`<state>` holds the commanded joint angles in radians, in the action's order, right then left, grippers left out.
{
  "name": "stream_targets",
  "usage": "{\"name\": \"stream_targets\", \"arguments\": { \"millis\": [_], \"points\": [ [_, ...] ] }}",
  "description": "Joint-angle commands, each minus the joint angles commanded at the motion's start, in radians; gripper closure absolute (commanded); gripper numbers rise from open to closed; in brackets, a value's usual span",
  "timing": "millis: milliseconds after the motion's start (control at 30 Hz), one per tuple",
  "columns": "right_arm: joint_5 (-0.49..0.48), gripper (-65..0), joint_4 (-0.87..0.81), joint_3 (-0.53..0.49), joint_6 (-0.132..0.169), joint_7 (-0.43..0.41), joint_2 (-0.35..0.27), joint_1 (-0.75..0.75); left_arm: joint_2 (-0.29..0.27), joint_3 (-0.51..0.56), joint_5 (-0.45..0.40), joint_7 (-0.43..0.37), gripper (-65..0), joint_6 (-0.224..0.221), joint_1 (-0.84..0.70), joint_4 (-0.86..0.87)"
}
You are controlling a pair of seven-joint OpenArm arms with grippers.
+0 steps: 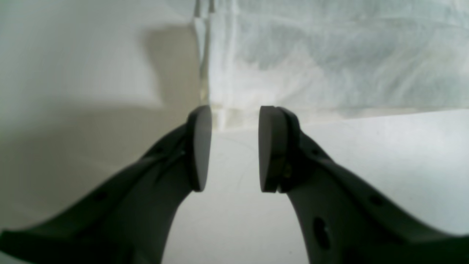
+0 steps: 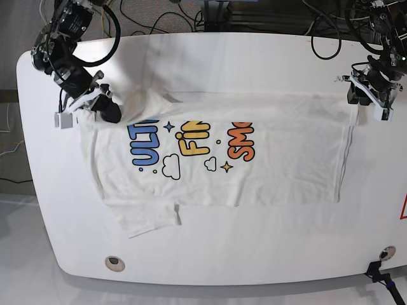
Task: Fold the T-shirt properly
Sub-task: 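Grasp the sleeve with the right gripper and fold it inward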
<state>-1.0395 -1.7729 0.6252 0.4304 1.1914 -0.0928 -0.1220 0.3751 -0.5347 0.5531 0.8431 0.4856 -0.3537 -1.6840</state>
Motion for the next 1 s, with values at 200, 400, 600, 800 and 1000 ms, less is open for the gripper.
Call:
{"name": "stream_targets", "arguments": {
  "millis": [200, 400, 600, 800, 1000],
  "points": [
    [0.002, 0.0, 0.173, -0.044, 0.0, -0.002, 0.0, 0.172, 0.0, 0.0, 0.0, 0.0, -19.7, 0.0, 0.0, -0.003],
    [0.052, 0.0, 0.282, -0.044, 0.0, -0.003, -0.002, 0.269, 0.0, 0.0, 0.0, 0.0, -19.7, 0.0, -0.005, -0.003],
    [0.167, 0.0, 0.331, -0.044, 0.0, -0.005, -0.002, 0.295, 0.0, 0.002, 0.0, 0.0, -19.7, 0.0, -0.005, -0.003],
    [0.288, -21.9, 0.324, -0.04, 0.0, -0.037, -0.002, 0.296, 0.0, 0.002, 0.0, 0.0, -19.7, 0.0, -0.005, -0.003],
    [0.292, -47.3, 0.324, -0.041, -0.018, -0.078, -0.041, 0.295, 0.0, 0.012, -0.002, 0.0, -19.7, 0.0, -0.003, -0.003]
  ]
}}
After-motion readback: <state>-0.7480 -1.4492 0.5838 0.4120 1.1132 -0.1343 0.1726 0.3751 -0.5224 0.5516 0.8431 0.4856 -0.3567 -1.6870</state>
